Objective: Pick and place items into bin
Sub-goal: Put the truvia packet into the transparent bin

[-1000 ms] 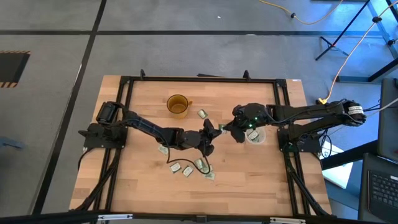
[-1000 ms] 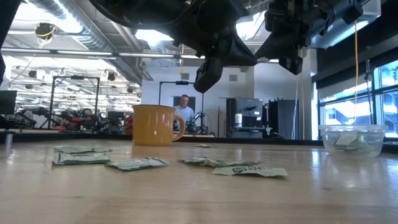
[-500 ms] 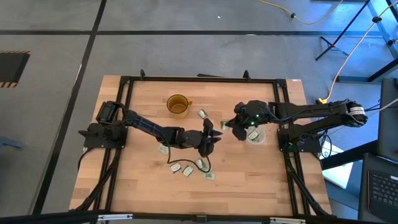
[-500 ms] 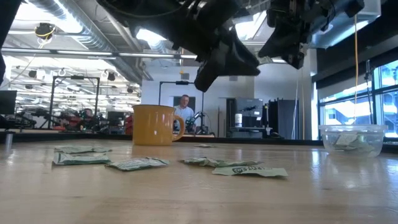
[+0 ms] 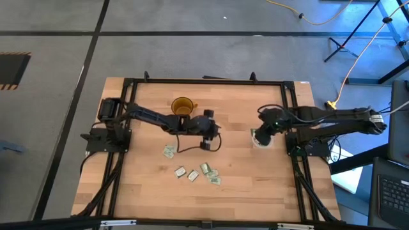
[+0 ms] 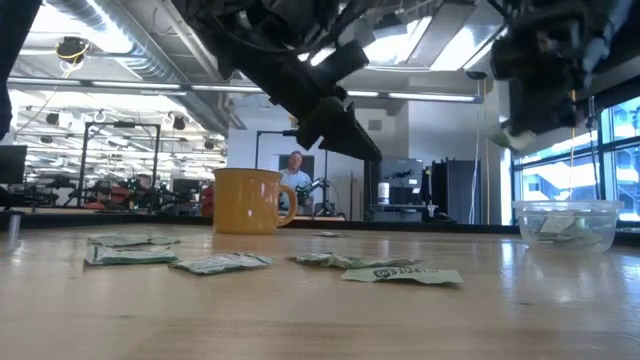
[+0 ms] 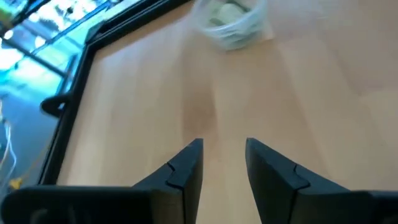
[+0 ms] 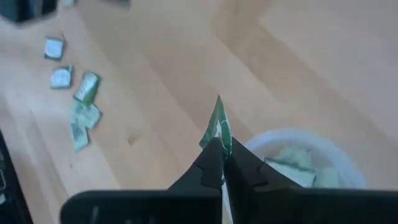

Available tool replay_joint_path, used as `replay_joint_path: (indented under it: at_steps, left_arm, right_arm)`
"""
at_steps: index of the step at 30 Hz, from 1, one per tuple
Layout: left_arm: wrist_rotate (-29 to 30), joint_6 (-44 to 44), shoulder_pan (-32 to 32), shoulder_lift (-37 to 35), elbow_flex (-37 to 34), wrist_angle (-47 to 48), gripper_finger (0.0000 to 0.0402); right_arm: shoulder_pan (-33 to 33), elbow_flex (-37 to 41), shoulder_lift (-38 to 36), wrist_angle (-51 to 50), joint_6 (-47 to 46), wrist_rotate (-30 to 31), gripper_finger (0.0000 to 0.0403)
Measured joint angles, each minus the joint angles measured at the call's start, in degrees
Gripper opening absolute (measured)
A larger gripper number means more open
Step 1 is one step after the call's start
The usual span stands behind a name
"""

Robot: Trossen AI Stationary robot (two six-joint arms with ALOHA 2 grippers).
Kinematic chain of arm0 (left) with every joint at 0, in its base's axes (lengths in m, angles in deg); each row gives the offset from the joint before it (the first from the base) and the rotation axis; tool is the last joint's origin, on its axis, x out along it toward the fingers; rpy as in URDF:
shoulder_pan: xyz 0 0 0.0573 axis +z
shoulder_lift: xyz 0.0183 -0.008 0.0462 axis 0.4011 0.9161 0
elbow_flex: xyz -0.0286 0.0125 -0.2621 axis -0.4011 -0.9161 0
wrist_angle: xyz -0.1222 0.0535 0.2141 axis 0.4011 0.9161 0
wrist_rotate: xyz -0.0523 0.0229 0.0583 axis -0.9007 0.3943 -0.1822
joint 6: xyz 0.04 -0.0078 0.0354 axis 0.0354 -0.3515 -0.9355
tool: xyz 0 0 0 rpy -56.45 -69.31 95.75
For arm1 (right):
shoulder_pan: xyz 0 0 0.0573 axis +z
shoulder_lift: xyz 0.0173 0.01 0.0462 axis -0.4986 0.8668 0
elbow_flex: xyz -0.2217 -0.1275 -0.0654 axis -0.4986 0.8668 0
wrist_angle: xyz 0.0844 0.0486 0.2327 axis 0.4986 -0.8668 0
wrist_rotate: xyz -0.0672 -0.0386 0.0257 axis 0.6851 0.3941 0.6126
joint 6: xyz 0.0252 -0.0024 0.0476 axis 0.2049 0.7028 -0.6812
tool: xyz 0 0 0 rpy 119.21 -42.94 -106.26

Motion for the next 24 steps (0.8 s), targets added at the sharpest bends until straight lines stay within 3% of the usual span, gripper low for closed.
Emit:
replay_joint_path:
  at_steps: [9, 24]
  left_arm:
    - [-0.09, 4.56, 3.63, 0.0, 0.0, 1.55, 0.0114]
    - [-0.13, 5.59, 3.74, 0.09, 0.0, 2.2, 0.0114]
  right_arm:
    - [0.11, 10.64, -1.01, 7.1, -2.08, -2.91, 0.0003]
    - [-0.02, 12.34, -7.28, 3.45, -3.16, -0.92, 0.0004]
